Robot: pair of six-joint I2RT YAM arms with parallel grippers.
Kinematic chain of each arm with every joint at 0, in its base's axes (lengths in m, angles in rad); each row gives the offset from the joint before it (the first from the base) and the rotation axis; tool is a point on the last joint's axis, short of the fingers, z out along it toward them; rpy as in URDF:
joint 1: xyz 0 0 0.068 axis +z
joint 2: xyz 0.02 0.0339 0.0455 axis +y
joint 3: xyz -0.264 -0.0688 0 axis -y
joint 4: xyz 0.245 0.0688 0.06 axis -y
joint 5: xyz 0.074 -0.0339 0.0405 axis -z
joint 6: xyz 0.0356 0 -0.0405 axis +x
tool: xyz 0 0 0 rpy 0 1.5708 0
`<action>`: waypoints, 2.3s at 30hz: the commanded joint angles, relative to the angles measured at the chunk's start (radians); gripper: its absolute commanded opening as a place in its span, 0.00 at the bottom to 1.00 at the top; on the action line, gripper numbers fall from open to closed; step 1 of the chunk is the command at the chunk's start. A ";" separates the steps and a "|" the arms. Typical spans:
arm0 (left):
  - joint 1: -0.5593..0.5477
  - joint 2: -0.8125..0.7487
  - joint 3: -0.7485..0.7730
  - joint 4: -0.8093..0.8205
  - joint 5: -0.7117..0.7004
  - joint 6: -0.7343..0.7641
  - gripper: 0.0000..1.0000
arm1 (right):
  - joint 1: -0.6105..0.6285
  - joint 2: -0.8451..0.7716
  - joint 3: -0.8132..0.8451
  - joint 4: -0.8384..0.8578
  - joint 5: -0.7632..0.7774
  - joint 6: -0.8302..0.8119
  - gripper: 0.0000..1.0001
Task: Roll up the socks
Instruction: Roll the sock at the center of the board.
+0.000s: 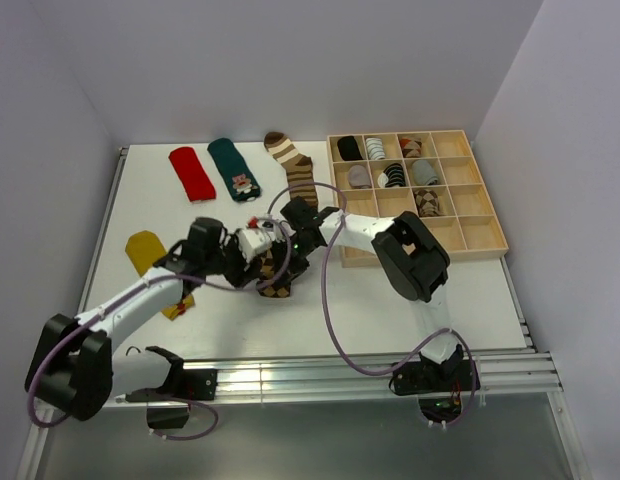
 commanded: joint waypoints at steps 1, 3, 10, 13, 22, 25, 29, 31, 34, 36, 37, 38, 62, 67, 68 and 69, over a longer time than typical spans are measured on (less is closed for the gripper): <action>-0.139 -0.092 -0.105 0.150 -0.188 0.118 0.62 | -0.022 0.044 0.039 -0.134 -0.021 -0.024 0.07; -0.208 -0.112 -0.149 0.197 -0.228 0.153 0.64 | -0.031 0.056 0.054 -0.139 -0.035 -0.027 0.08; -0.346 -0.063 -0.208 0.318 -0.320 0.227 0.71 | -0.042 0.112 0.093 -0.148 -0.061 -0.018 0.09; -0.374 -0.040 -0.228 0.364 -0.331 0.241 0.71 | -0.045 0.118 0.090 -0.142 -0.063 -0.014 0.08; -0.397 0.072 -0.243 0.447 -0.354 0.250 0.70 | -0.058 0.119 0.091 -0.148 -0.066 -0.026 0.08; -0.397 0.116 -0.232 0.457 -0.354 0.242 0.69 | -0.061 0.116 0.088 -0.147 -0.066 -0.024 0.08; -0.397 0.167 -0.194 0.421 -0.342 0.222 0.54 | -0.061 0.093 0.067 -0.122 -0.066 -0.011 0.10; -0.397 0.176 -0.177 0.383 -0.319 0.210 0.40 | -0.061 0.081 0.050 -0.098 -0.066 0.006 0.14; -0.397 0.198 -0.134 0.313 -0.274 0.181 0.13 | -0.061 0.060 0.024 -0.064 -0.063 0.028 0.21; -0.394 0.215 -0.091 0.262 -0.250 0.149 0.01 | -0.061 0.027 -0.002 -0.035 -0.017 0.048 0.28; -0.388 0.221 -0.062 0.210 -0.197 0.141 0.00 | -0.061 -0.008 -0.015 -0.024 0.024 0.052 0.35; -0.377 0.225 -0.045 0.169 -0.173 0.133 0.00 | -0.063 -0.031 -0.030 -0.010 0.047 0.060 0.35; 0.042 0.673 0.425 -0.667 0.554 0.385 0.00 | -0.043 -0.865 -0.692 0.534 0.546 0.031 0.59; 0.065 0.812 0.531 -0.841 0.606 0.506 0.00 | 0.112 -0.860 -0.710 0.609 0.597 -0.060 0.62; 0.065 0.828 0.545 -0.900 0.611 0.552 0.00 | 0.139 -0.837 -0.678 0.600 0.582 -0.081 0.63; 0.068 0.842 0.557 -0.928 0.609 0.569 0.00 | 0.153 -0.812 -0.658 0.590 0.583 -0.093 0.63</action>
